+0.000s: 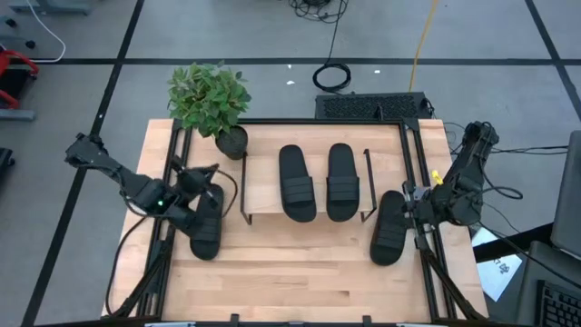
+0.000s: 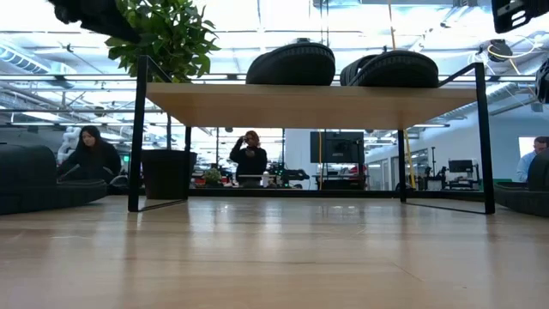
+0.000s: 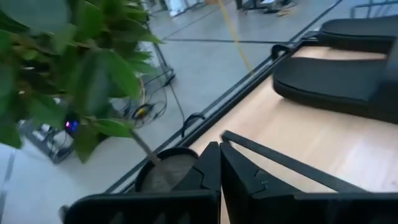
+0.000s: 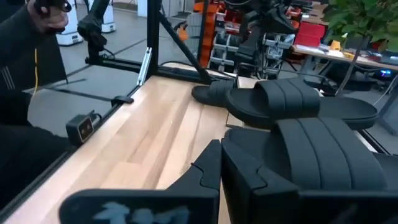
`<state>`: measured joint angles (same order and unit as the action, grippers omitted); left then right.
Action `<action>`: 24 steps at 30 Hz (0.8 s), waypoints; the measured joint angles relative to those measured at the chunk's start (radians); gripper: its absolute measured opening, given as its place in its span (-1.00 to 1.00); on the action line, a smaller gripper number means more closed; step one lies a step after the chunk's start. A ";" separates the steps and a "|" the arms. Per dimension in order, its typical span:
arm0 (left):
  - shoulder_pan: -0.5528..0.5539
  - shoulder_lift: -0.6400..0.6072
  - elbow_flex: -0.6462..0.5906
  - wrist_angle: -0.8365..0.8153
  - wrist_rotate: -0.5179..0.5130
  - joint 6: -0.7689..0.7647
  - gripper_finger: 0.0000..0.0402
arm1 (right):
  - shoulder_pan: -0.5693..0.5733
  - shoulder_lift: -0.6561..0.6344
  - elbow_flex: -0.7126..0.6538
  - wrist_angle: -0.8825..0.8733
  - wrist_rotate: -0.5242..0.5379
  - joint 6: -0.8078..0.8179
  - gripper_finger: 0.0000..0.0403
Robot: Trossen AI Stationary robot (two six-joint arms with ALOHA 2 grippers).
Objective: Pick and place slides into the shelf
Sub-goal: Put the left black slide under the shelf
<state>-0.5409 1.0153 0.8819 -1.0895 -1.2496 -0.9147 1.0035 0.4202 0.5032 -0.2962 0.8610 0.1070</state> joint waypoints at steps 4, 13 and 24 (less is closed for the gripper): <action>-0.044 -0.010 -0.079 0.106 -0.008 0.062 -1.00 | 0.000 -0.049 -0.034 0.016 -0.069 -0.051 -1.00; -0.172 -0.087 -0.222 0.449 -0.011 0.380 -0.99 | 0.000 -0.112 -0.056 -0.060 -0.359 -0.060 -1.00; -0.192 -0.141 -0.350 0.886 0.091 0.807 -1.00 | 0.000 -0.235 0.069 -0.360 -0.219 0.249 -1.00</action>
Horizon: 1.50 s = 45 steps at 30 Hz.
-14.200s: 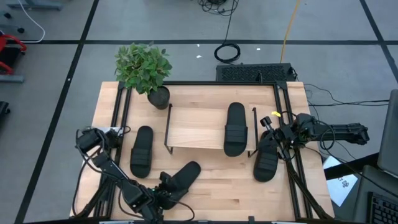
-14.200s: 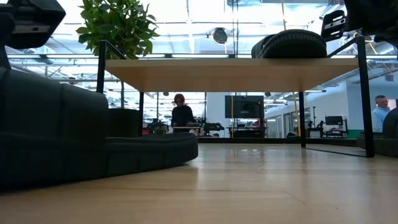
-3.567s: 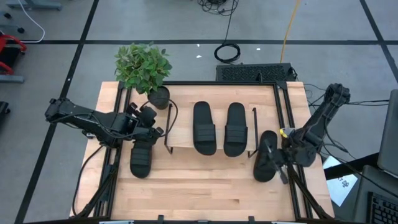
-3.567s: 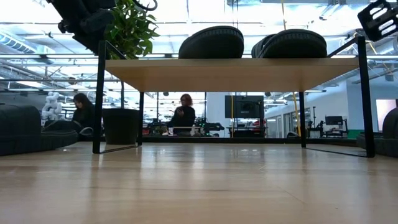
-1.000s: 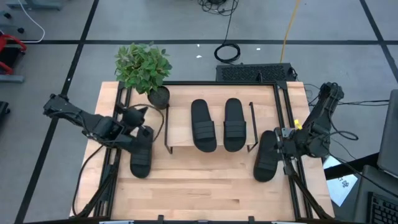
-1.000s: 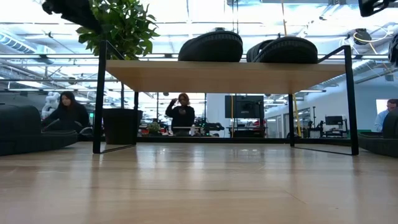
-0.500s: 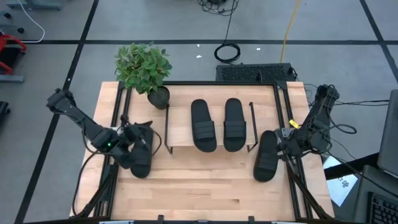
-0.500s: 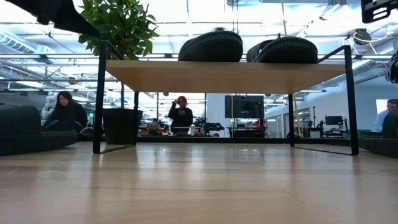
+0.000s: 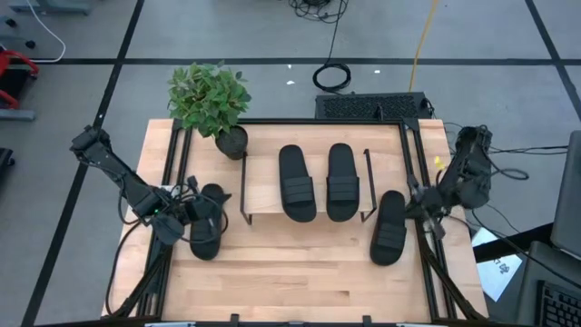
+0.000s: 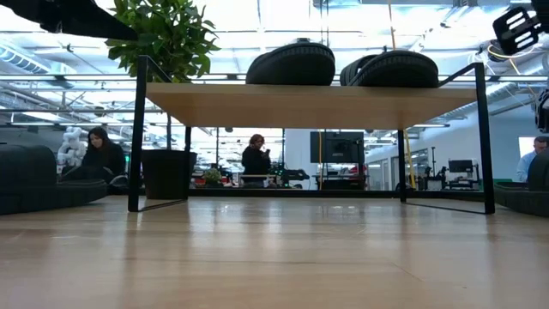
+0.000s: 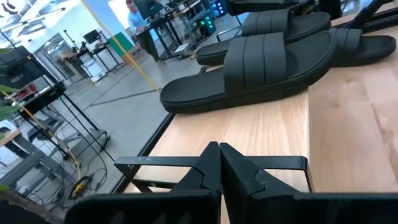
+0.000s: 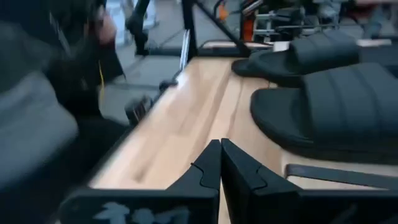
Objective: Pick and place slides into the shelf
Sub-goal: Put the left black slide under the shelf
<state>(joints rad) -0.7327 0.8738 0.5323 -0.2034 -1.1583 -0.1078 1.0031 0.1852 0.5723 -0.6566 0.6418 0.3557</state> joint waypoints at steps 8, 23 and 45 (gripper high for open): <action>0.005 0.000 0.000 0.003 0.007 -0.001 -0.99 | 0.000 -0.022 0.166 -0.087 -0.029 0.276 -1.00; 0.005 0.001 0.000 -0.002 0.036 0.018 -0.96 | 0.001 0.161 0.552 -0.846 -0.200 0.613 -0.98; 0.005 0.001 0.000 -0.004 0.036 0.047 -0.95 | 0.000 0.145 0.278 -0.736 -0.199 0.933 0.23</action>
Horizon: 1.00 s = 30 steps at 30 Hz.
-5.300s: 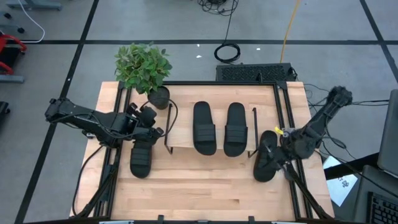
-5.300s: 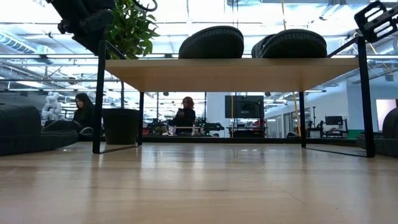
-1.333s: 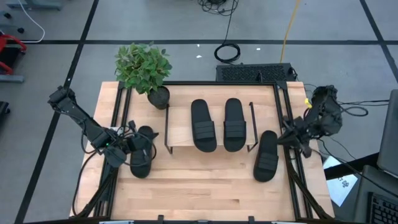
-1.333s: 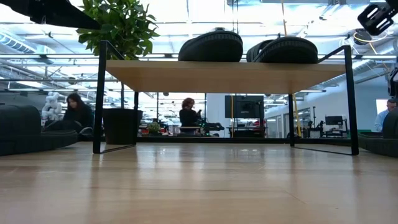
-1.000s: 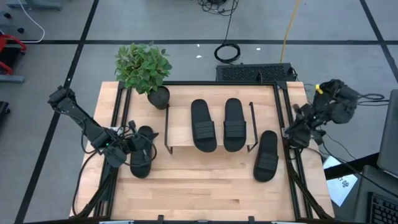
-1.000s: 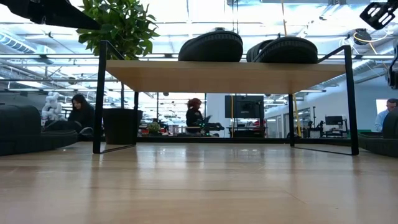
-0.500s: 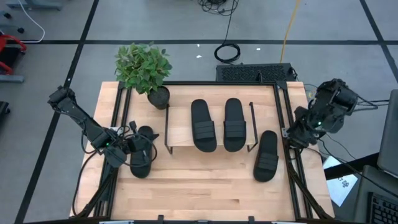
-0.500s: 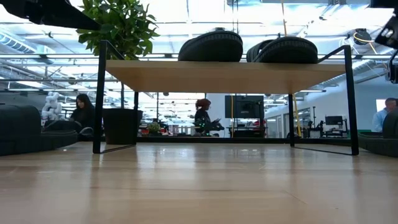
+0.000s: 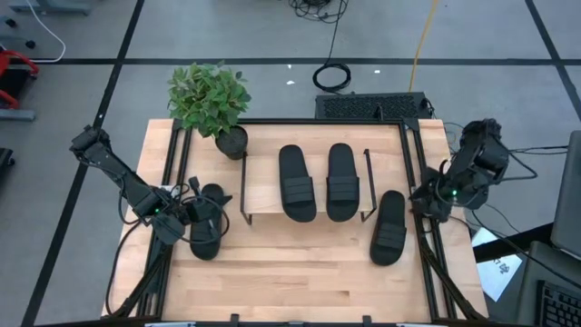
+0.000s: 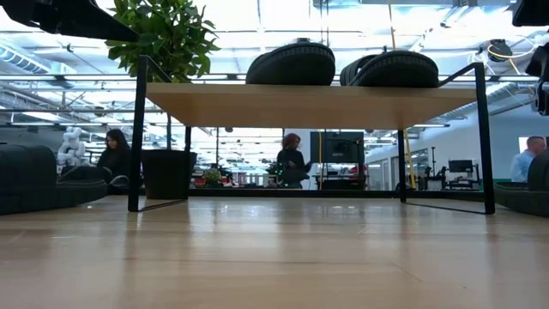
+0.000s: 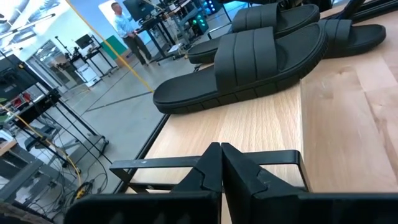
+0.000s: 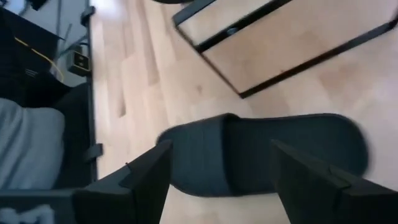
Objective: Pick and place slides into the shelf
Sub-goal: Put the left black slide under the shelf
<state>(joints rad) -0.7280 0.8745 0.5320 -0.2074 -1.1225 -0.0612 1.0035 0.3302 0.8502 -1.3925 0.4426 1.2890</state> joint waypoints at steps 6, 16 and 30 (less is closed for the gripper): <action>0.000 0.000 0.000 0.000 0.007 0.001 -0.99 | -0.004 0.022 -0.104 0.113 -0.051 -0.036 0.21; 0.000 0.000 0.000 0.001 0.024 -0.019 -0.99 | -0.067 0.088 -0.147 0.182 -0.035 0.006 0.21; 0.000 0.000 0.000 0.000 0.051 -0.003 -0.99 | -0.195 0.365 -0.147 0.493 -0.148 -0.257 0.20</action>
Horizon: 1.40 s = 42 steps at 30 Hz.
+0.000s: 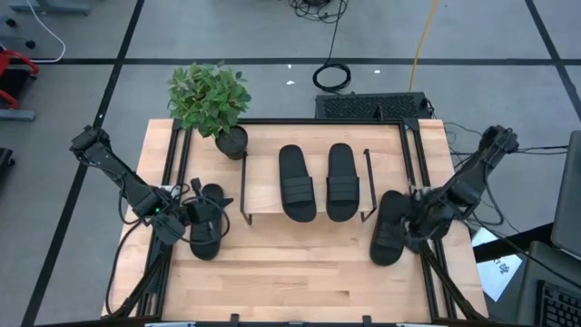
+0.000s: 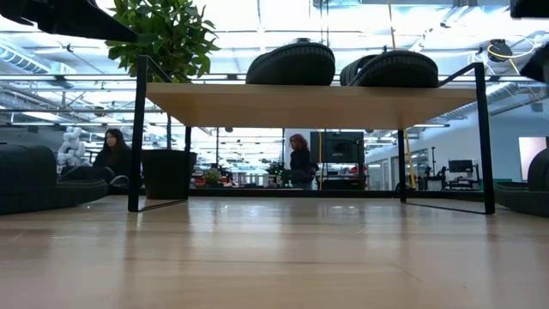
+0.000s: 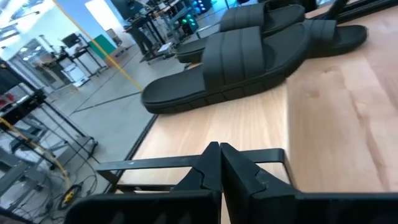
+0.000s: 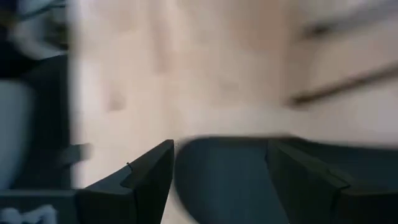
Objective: Pick and place slides into the shelf
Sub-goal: Put the left black slide under the shelf
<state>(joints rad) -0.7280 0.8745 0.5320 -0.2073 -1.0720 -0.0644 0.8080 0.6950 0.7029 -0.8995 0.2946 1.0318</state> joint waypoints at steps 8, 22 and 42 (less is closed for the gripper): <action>0.000 0.000 0.000 0.000 0.028 0.000 -0.94 | 0.032 0.204 0.000 0.399 -0.195 -0.086 0.20; 0.000 0.000 0.000 0.001 0.028 -0.028 -0.97 | 0.082 0.358 0.171 0.123 0.020 -0.012 -0.40; 0.000 0.000 0.000 -0.005 0.028 -0.038 -0.94 | 0.094 0.477 0.286 -0.315 -0.267 0.333 -0.83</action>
<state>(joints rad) -0.7280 0.8745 0.5320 -0.2123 -1.0443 -0.1024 0.9023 1.1715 0.9894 -1.2140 0.0276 1.3652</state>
